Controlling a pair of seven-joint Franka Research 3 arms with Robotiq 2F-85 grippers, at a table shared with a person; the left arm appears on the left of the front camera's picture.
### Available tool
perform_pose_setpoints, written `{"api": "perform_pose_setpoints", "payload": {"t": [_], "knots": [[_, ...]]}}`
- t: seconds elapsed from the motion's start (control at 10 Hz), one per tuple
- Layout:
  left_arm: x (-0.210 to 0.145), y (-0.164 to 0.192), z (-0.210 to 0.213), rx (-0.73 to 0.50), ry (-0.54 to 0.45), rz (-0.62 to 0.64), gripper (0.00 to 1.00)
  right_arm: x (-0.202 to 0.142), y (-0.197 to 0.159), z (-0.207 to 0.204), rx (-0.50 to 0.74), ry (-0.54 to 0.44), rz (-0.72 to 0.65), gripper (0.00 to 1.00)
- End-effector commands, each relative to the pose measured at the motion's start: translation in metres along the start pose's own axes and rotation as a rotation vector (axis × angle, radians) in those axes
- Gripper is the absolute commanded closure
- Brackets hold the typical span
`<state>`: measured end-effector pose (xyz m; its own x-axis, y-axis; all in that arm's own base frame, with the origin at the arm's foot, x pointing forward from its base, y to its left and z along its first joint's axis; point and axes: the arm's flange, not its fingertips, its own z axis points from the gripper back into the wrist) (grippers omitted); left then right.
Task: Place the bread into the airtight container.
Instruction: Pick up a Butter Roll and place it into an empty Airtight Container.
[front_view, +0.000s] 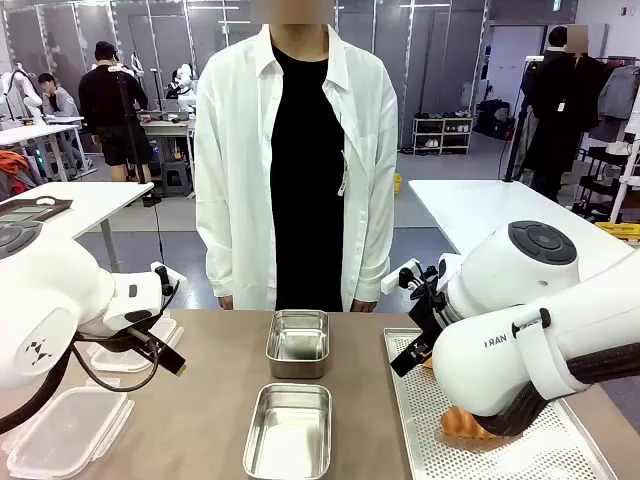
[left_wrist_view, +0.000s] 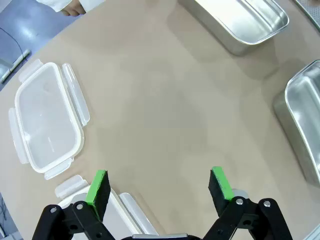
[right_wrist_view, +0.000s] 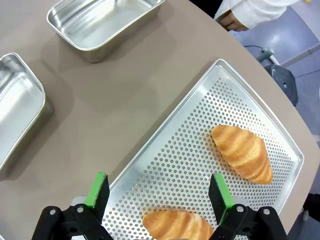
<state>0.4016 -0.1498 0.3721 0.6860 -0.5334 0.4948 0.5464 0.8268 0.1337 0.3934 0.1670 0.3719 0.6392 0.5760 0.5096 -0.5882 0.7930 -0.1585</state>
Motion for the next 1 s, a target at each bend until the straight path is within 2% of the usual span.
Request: {"api": "perform_pose_setpoints", "payload": {"t": [0.0, 0.9], "knots": [[0.0001, -0.0004, 0.0000, 0.000, 0.000, -0.001, 0.00, 0.0000, 0.0000, -0.0001, 0.000, 0.000, 0.000, 0.00], [0.0001, -0.0004, 0.0000, 0.000, 0.000, -0.001, 0.00, 0.0000, 0.0000, -0.0001, 0.000, 0.000, 0.000, 0.00]]}}
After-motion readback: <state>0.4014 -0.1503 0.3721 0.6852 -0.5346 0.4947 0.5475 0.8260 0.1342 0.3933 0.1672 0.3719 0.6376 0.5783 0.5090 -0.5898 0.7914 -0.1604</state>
